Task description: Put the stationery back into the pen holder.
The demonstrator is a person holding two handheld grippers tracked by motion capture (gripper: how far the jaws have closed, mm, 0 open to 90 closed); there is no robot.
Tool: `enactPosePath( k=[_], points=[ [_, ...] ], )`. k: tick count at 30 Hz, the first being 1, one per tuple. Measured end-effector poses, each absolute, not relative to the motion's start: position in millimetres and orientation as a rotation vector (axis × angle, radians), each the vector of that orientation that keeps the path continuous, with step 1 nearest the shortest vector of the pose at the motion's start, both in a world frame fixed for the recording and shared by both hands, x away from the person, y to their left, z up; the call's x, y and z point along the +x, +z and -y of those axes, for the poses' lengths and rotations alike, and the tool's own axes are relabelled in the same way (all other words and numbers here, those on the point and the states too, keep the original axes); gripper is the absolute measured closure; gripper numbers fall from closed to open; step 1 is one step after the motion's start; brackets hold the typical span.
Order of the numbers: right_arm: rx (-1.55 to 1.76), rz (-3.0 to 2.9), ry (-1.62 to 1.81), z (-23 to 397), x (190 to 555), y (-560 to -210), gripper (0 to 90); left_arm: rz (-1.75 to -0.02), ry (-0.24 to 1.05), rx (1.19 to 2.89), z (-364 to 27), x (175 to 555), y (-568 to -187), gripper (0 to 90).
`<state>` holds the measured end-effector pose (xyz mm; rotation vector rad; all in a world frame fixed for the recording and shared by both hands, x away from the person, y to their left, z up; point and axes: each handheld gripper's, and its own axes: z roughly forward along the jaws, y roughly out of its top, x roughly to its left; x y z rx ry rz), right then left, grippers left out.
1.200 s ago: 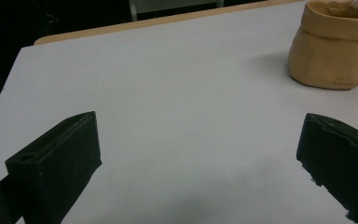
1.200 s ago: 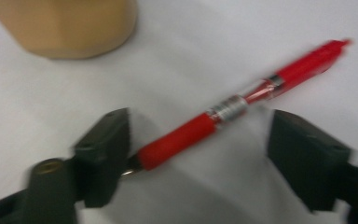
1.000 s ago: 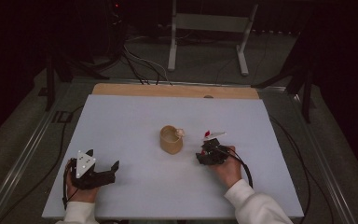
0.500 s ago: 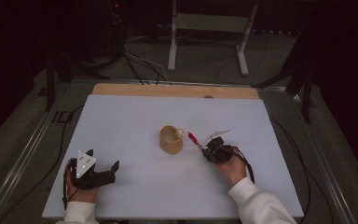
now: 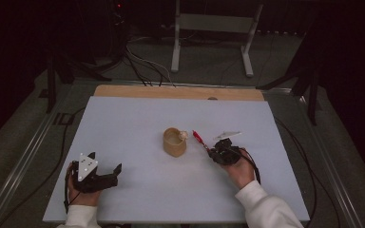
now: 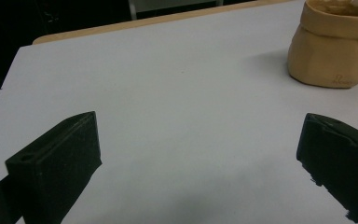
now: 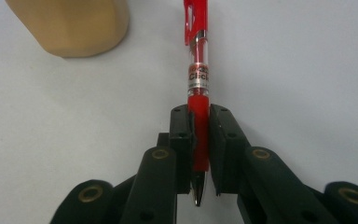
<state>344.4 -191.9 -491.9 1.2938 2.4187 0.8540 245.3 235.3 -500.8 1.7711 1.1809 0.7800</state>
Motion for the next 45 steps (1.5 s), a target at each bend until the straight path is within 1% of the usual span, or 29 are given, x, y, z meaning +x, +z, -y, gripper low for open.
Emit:
enactPosePath(
  k=[14,24,45],
  points=[
    [1.275,-2.404,0.925,197,338,-476,81.4,-1.18,0.779,1.776,-235,246,-501,0.2],
    [1.238,-2.379,0.981,197,334,-454,81.4,-1.183,0.78,1.772,-235,246,-501,0.2],
    [1.143,-2.388,1.074,180,325,-426,81.4,-1.182,0.781,1.773,-235,246,-501,0.2]
  ],
)
